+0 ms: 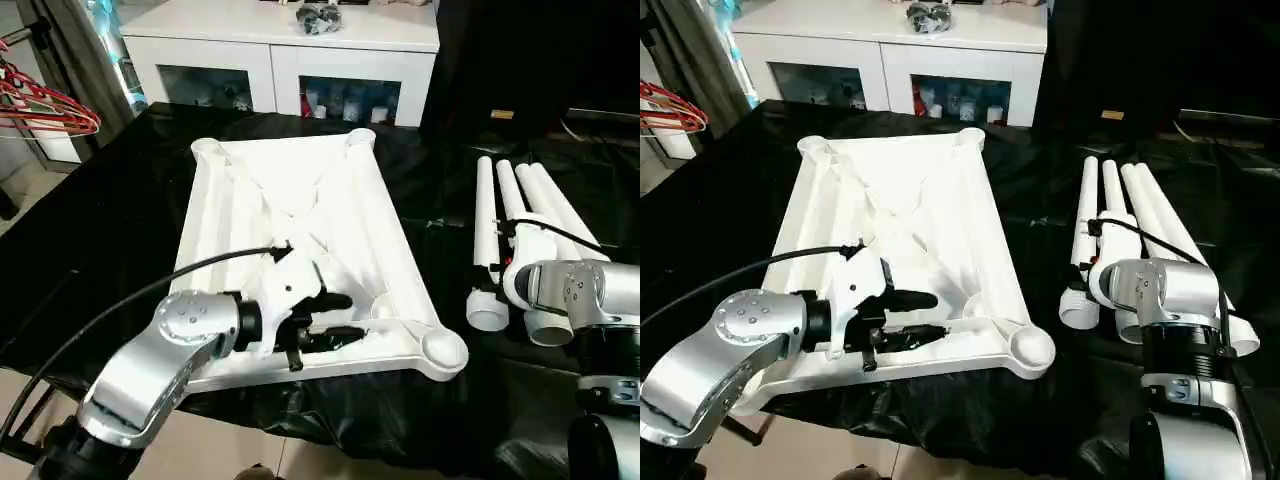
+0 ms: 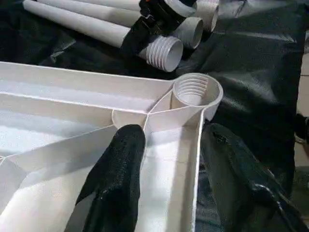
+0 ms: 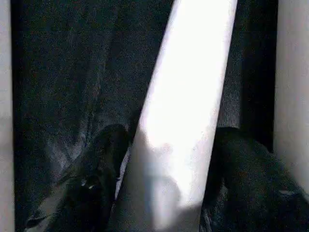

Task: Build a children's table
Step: Pick table leg

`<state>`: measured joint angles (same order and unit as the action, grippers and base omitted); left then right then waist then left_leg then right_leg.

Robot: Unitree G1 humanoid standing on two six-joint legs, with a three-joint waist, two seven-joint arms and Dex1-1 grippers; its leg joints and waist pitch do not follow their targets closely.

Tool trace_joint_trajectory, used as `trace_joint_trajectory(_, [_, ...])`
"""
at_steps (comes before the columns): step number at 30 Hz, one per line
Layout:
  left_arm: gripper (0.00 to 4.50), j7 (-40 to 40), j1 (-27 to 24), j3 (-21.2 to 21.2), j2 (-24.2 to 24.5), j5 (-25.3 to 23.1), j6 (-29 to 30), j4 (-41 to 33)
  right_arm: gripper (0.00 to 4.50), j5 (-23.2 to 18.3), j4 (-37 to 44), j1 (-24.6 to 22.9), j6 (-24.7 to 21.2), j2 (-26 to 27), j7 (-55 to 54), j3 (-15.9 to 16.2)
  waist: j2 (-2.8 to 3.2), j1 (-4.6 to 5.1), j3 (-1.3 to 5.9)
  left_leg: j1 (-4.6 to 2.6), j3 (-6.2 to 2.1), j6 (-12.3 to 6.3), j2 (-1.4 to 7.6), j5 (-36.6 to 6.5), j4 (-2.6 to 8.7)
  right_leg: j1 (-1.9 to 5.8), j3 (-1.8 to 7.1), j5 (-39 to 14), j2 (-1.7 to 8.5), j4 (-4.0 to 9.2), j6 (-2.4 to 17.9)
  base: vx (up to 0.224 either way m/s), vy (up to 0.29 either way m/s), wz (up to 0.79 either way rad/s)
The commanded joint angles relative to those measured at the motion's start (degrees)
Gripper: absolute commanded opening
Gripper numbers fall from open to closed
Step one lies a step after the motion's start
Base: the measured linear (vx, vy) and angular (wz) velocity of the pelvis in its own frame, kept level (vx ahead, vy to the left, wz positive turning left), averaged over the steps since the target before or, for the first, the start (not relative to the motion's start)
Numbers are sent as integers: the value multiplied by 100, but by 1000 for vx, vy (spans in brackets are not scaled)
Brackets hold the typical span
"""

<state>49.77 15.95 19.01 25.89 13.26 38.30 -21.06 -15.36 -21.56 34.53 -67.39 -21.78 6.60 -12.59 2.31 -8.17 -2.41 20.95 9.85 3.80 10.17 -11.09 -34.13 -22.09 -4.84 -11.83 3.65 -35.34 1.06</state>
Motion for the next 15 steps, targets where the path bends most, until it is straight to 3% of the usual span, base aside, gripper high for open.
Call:
trace_joint_trajectory(1, [223,9,69,47,59,-32,-42,23,280,-18,-71,97,-84,17,-1,-43,-91,-4,350,-32,-89,38,258,-294,360,283,342,-591,476,345,913,0,0,0])
trace_joint_trajectory(8, [223,-10,162,22,40,-33,-128,120,214,-153,-33,146,-12,49,-21,-407,-84,-10,350,-40,-88,54,254,-369,361,282,342,-677,477,361,891,0,0,0])
trace_joint_trajectory(10, [223,-57,226,-18,-27,-26,-219,221,203,-281,179,104,124,62,91,-548,8,-9,362,-40,-102,89,247,-394,351,286,336,-584,469,348,895,0,0,0])
trace_joint_trajectory(12, [223,-174,324,-112,-219,29,-269,380,194,-441,476,13,130,75,207,-701,-29,-11,374,-39,-100,71,252,-365,347,301,338,-458,467,338,901,0,0,0])
trace_joint_trajectory(13, [223,-210,351,-132,-268,35,-280,421,193,-474,548,-14,153,78,237,-730,-28,-18,370,-29,-92,40,247,-342,338,298,339,-421,466,347,910,0,0,0])
trace_joint_trajectory(14, [223,-407,499,-218,-501,42,-290,656,192,-677,794,-101,270,139,375,-924,29,-28,372,-29,-104,49,250,-346,337,299,337,-411,471,338,920,0,0,0])
trace_joint_trajectory(15, [223,-500,575,-254,-604,44,-266,765,192,-759,895,-139,344,165,442,-992,-6,-36,378,-35,-92,23,254,-375,325,300,341,-362,470,350,918,0,0,0])
